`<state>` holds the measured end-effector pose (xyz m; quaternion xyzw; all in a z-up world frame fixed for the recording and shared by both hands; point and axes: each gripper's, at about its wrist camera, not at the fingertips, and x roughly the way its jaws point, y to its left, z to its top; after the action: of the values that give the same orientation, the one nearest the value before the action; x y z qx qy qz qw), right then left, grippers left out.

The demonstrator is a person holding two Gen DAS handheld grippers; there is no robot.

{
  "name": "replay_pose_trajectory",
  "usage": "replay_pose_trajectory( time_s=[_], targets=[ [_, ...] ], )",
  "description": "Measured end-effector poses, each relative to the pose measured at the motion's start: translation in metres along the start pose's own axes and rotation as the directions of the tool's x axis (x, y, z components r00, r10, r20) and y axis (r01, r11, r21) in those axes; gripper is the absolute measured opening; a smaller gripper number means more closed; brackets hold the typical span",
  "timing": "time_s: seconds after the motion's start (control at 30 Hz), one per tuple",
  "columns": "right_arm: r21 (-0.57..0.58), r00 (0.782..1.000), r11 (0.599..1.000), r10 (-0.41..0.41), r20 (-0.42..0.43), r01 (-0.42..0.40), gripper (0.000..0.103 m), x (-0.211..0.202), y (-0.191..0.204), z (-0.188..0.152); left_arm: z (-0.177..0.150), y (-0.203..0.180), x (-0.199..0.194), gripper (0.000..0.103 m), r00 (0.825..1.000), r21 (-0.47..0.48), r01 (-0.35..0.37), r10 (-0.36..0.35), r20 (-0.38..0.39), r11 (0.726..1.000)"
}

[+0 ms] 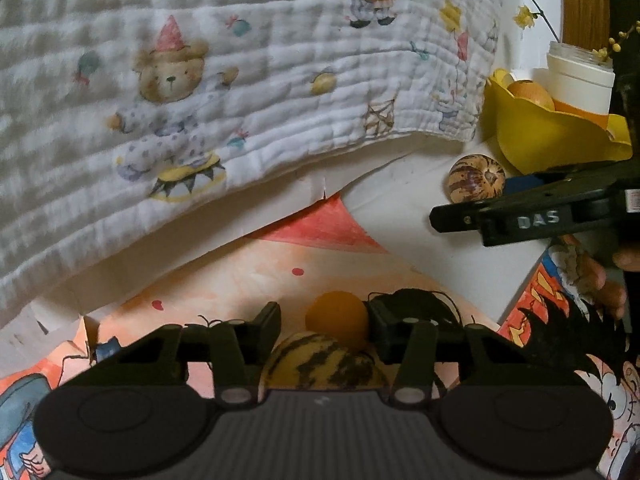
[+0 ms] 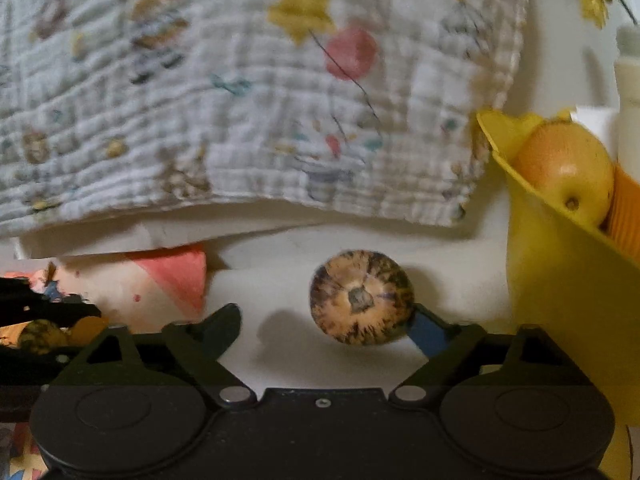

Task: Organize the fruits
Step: 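Close the right tool on a striped fruit while the left tool grasps the small orange fruit, then carry the striped fruit in the right tool while the left tool carries the orange fruit to the tray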

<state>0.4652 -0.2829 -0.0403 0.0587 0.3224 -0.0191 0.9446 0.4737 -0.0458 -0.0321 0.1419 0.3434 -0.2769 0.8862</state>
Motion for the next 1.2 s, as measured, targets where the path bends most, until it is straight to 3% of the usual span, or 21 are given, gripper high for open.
replay_pose_trajectory(
  time_s=[0.17, 0.23, 0.3, 0.47, 0.67, 0.93, 1.2],
  targets=[
    [0.021, 0.999, 0.999, -0.038, 0.016, 0.037, 0.071, 0.002, -0.003, 0.002, 0.001, -0.004, 0.003, 0.046, 1.000, 0.006, -0.010, 0.010, 0.000, 1.000],
    [0.027, 0.999, 0.998, -0.051, 0.020, 0.050, 0.062, 0.002, -0.005, 0.002, 0.004, -0.009, 0.005, 0.036, 0.999, 0.026, -0.033, 0.032, 0.004, 0.999],
    [0.030, 0.997, 0.997, -0.069, 0.021, 0.068, 0.054, 0.002, -0.007, 0.003, 0.006, -0.012, 0.006, 0.035, 0.999, 0.029, -0.043, 0.043, -0.004, 0.999],
    [-0.005, 0.997, 0.997, -0.077, 0.005, 0.077, 0.054, -0.004, -0.001, 0.001, 0.007, -0.015, 0.000, 0.035, 1.000, 0.022, -0.030, 0.030, -0.002, 0.999],
    [-0.003, 1.000, 1.000, -0.018, -0.023, 0.018, 0.053, -0.022, 0.005, -0.002, 0.009, -0.025, -0.023, 0.035, 0.999, 0.027, -0.029, 0.028, 0.032, 0.999],
    [-0.012, 0.995, 0.995, 0.100, 0.018, -0.100, 0.053, -0.082, 0.010, -0.008, 0.008, -0.044, -0.067, 0.035, 0.998, 0.005, -0.036, 0.035, 0.053, 0.999],
    [-0.045, 0.982, 0.982, 0.184, 0.050, -0.182, 0.053, -0.161, 0.007, -0.037, -0.007, -0.086, -0.113, 0.035, 0.998, -0.052, 0.010, -0.007, 0.056, 0.999]
  ],
)
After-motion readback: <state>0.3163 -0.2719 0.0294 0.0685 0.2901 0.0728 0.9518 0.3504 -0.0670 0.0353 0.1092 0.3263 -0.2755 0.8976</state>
